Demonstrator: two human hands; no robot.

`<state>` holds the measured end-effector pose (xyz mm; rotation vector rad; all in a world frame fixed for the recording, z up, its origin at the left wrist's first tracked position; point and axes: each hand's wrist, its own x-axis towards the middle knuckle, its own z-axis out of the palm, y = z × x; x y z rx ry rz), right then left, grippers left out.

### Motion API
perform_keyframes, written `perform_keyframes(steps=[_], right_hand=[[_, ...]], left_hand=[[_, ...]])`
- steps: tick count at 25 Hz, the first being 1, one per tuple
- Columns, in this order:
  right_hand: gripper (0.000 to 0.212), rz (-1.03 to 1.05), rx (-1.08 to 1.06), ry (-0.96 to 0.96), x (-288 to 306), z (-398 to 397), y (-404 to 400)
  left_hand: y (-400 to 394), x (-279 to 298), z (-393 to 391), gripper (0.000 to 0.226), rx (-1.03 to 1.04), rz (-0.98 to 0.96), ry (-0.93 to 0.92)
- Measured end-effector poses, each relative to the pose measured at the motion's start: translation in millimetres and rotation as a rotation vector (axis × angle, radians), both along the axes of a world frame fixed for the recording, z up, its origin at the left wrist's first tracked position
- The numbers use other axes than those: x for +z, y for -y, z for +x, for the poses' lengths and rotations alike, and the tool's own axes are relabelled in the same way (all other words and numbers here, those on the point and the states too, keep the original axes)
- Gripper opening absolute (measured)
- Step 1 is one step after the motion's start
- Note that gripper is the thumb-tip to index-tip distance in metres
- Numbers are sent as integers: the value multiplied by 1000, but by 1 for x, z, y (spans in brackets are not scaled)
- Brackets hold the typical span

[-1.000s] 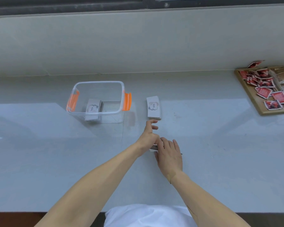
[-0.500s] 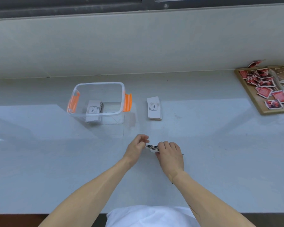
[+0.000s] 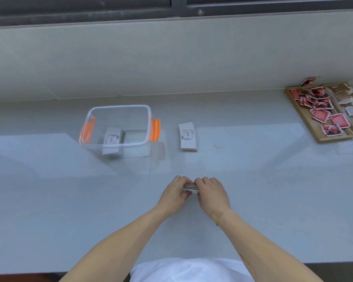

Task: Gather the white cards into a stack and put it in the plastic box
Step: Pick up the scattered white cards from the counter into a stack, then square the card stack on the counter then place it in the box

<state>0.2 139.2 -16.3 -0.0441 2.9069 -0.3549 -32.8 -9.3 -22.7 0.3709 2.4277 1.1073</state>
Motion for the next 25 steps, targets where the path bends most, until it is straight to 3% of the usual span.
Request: perform_keyframes(steps=[6,12,17,19,23,25], right_hand=[[17,-120,-107,-19,-2,13,-15],[31,-304,-211,-91,0,9,-7],[32,-276,-143,-161,6,6,-7],[32,-273,-134,-195,5,9,-3],[30,-139,-79,-188,-3,23,7],[28,-97,-85,-195,-3,21,7]], left_hand=[[-4,2,6,27,67,21,-17],[-35,9,21,50,380,273,226],[-30,10,18,51,320,291,89],[-26,5,20,47,298,239,9],[-8,-13,24,40,46,-136,-208],[-8,-15,22,40,39,-189,-195]])
